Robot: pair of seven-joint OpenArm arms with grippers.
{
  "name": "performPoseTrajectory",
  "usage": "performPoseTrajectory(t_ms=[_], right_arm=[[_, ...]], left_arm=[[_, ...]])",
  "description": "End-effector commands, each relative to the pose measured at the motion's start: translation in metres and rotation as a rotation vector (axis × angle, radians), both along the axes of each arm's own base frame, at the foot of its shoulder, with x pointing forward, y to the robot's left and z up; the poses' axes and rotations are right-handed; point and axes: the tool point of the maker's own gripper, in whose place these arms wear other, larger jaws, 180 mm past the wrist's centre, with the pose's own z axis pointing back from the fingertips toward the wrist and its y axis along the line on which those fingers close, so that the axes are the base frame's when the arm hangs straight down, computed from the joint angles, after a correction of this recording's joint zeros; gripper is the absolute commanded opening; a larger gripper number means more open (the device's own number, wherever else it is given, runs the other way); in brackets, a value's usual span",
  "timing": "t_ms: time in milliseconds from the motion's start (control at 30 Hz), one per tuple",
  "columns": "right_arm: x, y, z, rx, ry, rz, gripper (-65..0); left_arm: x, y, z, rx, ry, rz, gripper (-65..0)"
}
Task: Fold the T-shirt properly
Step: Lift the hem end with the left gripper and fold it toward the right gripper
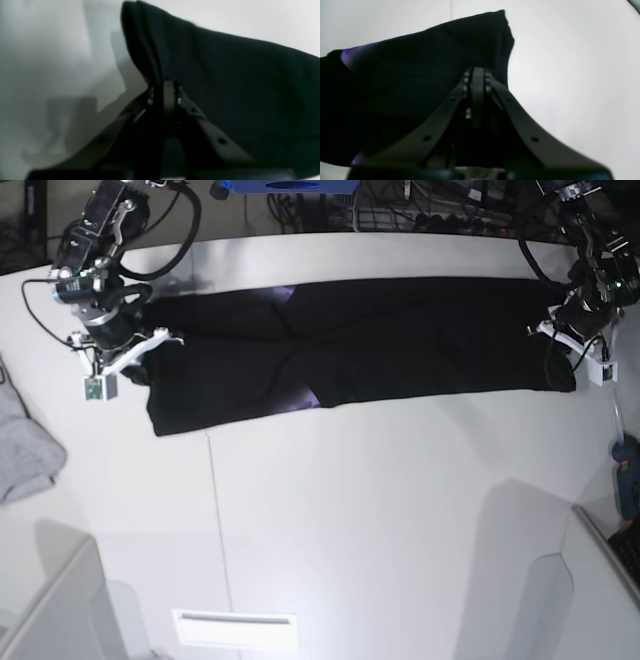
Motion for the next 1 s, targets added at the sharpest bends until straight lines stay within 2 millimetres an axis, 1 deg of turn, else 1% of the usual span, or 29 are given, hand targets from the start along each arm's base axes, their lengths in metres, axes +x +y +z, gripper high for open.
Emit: performPoseTrajectory(t_ms=[0,67,133,233,367,567,700,733,867,967], right_arm=[[0.008,0.002,0.012,0.003,-0.054,0.008,-65.0],[0.009,0.011,0.012,0.010,-0.053,0.033,-65.0],[0.010,0.014,0.012,0.012,-0.054,0.042,-65.0],[0.010,0.014,0.012,0.012,-0.054,0.042,-65.0],[0.010,0.013,0.012,0.012,-0.054,0.040,-65.0],[0.010,0.013,0.012,0.012,-0.054,0.039,-65.0],[0.010,0.013,0.012,0.013,-0.052,0.039,-65.0],[0.010,0.013,0.012,0.013,-0.052,0.039,-65.0],[0.010,0.013,0.012,0.013,-0.052,0.039,-65.0],[0.009,0.011,0.012,0.011,-0.052,0.034,-65.0]], left_arm=[[0.002,-0.008,0.006,0.015,-0.009,-0.043,-65.0],[-0.001,-0.029,0.006,0.013,-0.001,-0.111,-65.0],[-0.001,-0.048,0.004,-0.004,0.001,-0.159,-65.0],[0.001,-0.074,0.005,-0.047,-0.021,-0.182,-65.0],[0.003,-0.096,0.007,-0.087,-0.046,-0.194,-65.0],[0.005,-0.148,-0.002,-0.175,-0.035,-0.287,-65.0],[0.016,-0.172,-0.001,-0.230,-0.048,-0.278,-65.0],[0.015,-0.179,-0.002,-0.243,-0.044,-0.280,-65.0],[0.029,-0.206,0.004,-0.279,-0.064,-0.322,-65.0],[0.032,-0.228,0.006,-0.321,-0.074,-0.345,-65.0]])
